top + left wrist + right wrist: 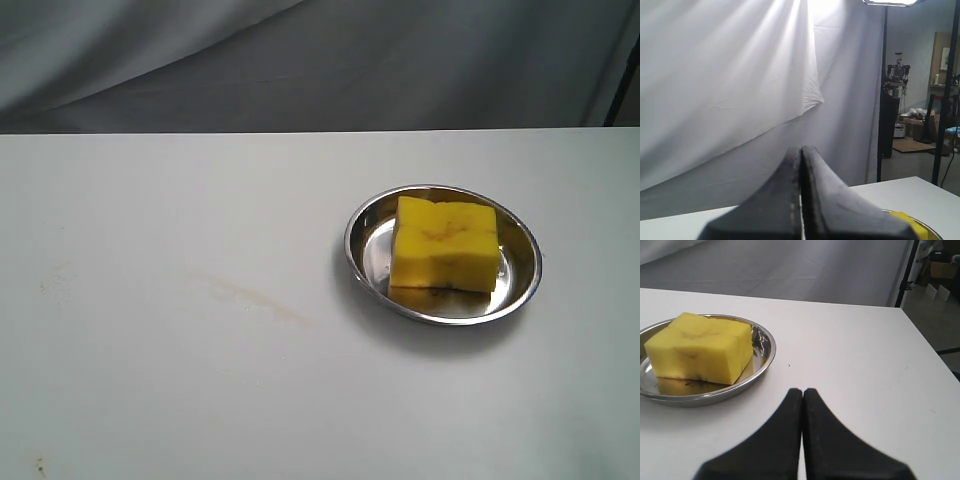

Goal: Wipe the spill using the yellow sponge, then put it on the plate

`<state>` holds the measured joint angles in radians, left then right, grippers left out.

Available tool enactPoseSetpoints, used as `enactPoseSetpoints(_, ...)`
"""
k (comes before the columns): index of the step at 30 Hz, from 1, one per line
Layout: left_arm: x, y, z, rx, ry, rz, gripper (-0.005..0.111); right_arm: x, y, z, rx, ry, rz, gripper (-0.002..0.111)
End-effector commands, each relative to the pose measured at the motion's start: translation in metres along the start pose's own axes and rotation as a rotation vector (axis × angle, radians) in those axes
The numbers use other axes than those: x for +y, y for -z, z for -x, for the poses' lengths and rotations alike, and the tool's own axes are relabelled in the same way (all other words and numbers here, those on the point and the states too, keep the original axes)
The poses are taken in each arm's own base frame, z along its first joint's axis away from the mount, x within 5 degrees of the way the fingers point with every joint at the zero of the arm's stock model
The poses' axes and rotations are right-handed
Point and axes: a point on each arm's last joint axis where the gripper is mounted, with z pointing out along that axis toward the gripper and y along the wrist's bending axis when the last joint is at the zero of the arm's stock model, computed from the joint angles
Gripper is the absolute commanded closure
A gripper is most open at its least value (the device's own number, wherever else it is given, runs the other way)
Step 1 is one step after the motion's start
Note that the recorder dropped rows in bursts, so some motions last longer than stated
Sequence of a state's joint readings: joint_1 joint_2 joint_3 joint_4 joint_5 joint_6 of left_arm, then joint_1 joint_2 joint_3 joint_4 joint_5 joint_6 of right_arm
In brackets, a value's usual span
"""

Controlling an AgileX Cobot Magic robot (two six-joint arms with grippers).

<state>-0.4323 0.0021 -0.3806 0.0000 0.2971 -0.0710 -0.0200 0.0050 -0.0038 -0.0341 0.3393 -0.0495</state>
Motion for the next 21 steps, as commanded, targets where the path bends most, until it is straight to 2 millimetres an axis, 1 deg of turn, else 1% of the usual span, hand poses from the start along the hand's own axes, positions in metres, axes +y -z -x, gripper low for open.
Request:
enactPoseSetpoints(1, 0.0, 0.0, -0.001, -0.011, 0.009, 0.001, 0.107, 0.0, 0.0, -0.001, -0.005, 0.002, -0.001, 0.108)
enactPoseSetpoints(16, 0.001, -0.001, -0.001, -0.01, -0.031, 0.014, 0.107, 0.0, 0.0, -0.001, -0.005, 0.002, -0.001, 0.108)
enactPoseSetpoints(19, 0.002, -0.003, -0.009, -0.007, -0.027, 0.014, 0.107, 0.0, 0.0, -0.001, -0.005, 0.002, -0.001, 0.108)
enactPoseSetpoints(21, 0.004, -0.006, -0.02, 0.006, -0.005, 0.026, 0.107, 0.0, 0.0, -0.001, -0.005, 0.002, -0.001, 0.108)
